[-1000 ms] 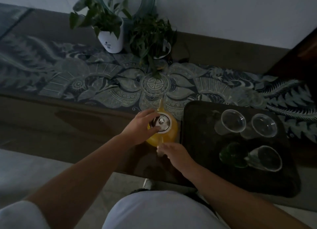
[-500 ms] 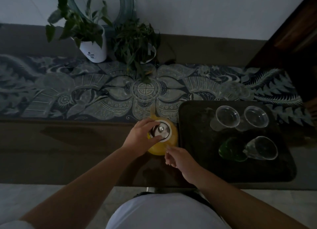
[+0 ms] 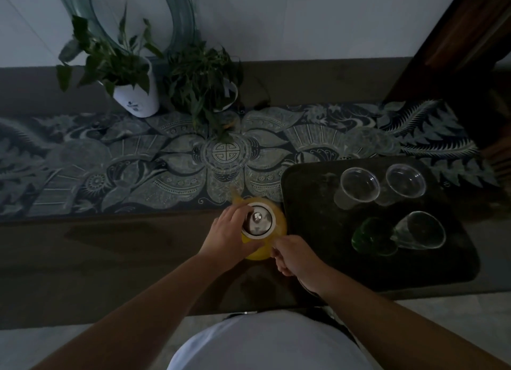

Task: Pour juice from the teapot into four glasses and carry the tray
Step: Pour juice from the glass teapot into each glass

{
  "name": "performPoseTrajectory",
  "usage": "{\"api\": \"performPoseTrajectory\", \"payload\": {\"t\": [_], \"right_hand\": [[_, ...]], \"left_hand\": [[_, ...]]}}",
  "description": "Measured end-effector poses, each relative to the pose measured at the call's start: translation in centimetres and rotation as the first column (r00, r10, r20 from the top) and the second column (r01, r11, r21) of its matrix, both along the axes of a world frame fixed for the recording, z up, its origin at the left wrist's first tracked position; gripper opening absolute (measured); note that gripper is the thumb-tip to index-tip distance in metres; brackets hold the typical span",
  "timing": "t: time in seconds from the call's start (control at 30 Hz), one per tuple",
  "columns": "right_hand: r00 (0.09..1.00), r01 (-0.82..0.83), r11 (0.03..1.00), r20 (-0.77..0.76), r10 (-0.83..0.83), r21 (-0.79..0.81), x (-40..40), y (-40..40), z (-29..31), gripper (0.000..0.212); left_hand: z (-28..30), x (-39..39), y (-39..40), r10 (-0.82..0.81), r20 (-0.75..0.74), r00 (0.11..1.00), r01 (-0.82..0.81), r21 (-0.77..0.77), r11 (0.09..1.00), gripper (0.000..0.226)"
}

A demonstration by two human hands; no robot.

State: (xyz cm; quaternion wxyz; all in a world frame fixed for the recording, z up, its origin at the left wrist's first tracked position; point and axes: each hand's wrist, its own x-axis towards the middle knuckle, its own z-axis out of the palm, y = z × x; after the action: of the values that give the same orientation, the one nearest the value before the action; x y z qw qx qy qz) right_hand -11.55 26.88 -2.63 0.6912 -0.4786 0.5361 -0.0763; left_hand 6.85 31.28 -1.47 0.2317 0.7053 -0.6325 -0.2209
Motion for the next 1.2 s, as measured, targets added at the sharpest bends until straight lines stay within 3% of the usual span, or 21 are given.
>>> {"api": "performPoseTrajectory", "payload": {"t": [0.13, 0.3, 0.7, 1.07, 1.2], "right_hand": [[0.998, 0.032, 0.993, -0.051, -0.038, -0.114, 0.6, 0.5, 0.6, 0.044], [0.992, 0.058, 0.964, -0.097, -0.086, -0.261, 1.0, 1.1, 0.6, 0.045], [0.997, 0.028, 0.958, -0.056, -0.046, -0.286, -0.4, 0.0, 1.2, 0.044], [0.997, 0.003, 0.961, -0.079, -0.026, -0.276, -3.8, -3.4, 9.2, 0.035], [0.999, 0.047, 0.966, 0.005, -0.048, -0.255, -7.0, -4.5, 12.2, 0.038]], "left_hand": [[0.1, -0.2, -0.2, -0.003, 0.015, 1.000, 0.003, -0.035, 0.999, 0.078], [0.4, -0.4, -0.1, 0.053, 0.010, 0.999, -0.052, -0.088, 0.995, 0.075], [1.3, -2.0, 0.1, 0.119, -0.006, 0.993, -0.118, -0.166, 0.979, 0.073], [8.4, -4.9, -2.9, 0.086, -0.002, 0.996, -0.083, -0.285, 0.955, 0.069], [11.2, -7.5, -4.5, 0.032, -0.021, 0.999, -0.037, -0.327, 0.944, 0.071]]}}
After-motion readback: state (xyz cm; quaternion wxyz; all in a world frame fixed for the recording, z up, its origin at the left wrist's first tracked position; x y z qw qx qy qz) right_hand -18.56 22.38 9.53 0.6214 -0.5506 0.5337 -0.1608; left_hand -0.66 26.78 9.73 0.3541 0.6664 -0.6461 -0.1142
